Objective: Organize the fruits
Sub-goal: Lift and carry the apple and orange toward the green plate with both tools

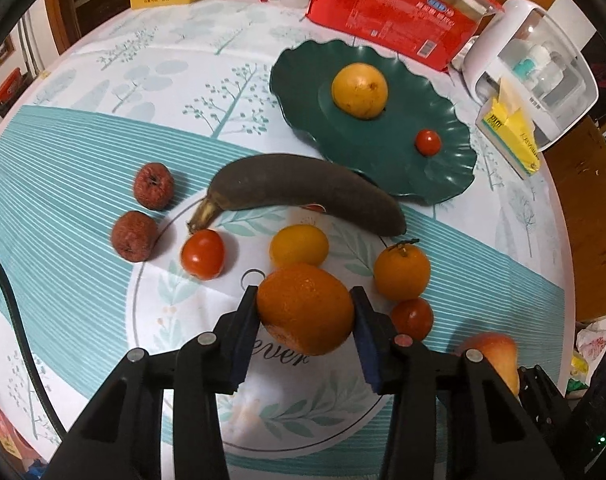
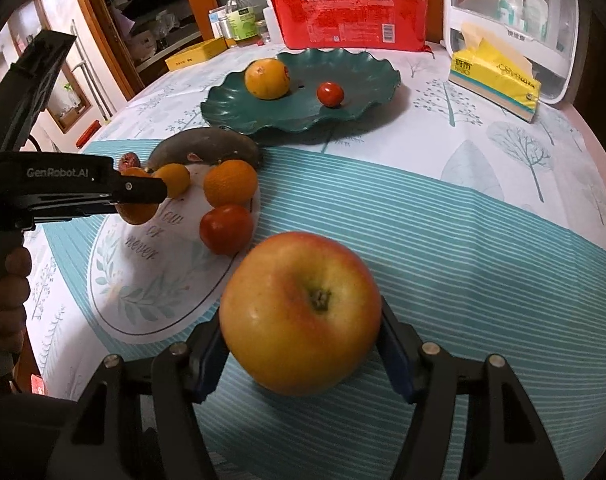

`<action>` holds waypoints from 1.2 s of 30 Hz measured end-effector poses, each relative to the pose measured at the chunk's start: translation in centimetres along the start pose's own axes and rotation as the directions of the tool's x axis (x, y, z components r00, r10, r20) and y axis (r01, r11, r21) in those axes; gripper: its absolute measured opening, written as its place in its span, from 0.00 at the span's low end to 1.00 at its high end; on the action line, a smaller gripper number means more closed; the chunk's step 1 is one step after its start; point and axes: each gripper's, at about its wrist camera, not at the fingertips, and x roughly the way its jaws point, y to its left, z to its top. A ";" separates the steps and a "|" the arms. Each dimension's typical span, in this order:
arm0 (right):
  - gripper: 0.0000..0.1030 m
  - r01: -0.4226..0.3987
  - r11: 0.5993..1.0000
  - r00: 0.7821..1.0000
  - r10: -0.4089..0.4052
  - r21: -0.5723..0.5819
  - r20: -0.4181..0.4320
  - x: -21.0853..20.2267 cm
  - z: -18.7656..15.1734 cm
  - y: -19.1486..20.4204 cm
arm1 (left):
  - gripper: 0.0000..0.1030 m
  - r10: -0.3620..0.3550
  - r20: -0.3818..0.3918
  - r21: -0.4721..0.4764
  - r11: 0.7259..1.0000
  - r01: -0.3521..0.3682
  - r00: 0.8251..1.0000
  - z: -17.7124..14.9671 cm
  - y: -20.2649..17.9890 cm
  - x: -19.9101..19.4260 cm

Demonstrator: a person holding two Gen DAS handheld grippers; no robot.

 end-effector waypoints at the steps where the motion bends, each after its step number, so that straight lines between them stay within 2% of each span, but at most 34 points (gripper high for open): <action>1: 0.64 -0.002 1.000 1.000 0.002 -0.005 0.006 -0.2 0.0 0.2 | 0.42 0.002 -0.002 0.001 1.000 -0.002 1.000 0.0 0.1 -0.3; 10: 0.64 0.000 0.999 0.999 0.002 -0.046 0.035 -1.7 0.2 2.1 | 0.42 0.026 0.028 0.069 0.997 -0.028 0.999 0.8 0.2 -4.3; 14: 0.64 -0.001 0.999 0.999 0.003 -0.044 0.052 -2.2 1.0 2.7 | 0.42 0.056 0.048 0.115 0.991 -0.061 0.997 1.8 0.2 -5.9; 17: 0.64 0.008 0.999 0.997 -0.006 -0.031 0.073 -2.5 2.1 2.9 | 0.42 0.044 0.038 0.133 0.990 -0.049 0.998 2.9 0.6 -6.8; 28: 0.64 0.038 0.999 0.990 -0.041 0.017 0.139 -2.9 6.7 3.9 | 0.42 0.029 0.048 0.268 0.963 -0.041 0.998 9.2 0.4 -9.3; 36: 0.64 0.065 0.997 0.981 -0.072 0.044 0.182 -2.2 10.2 4.7 | 0.42 0.019 0.071 0.343 0.938 -0.042 0.997 14.7 0.1 -9.5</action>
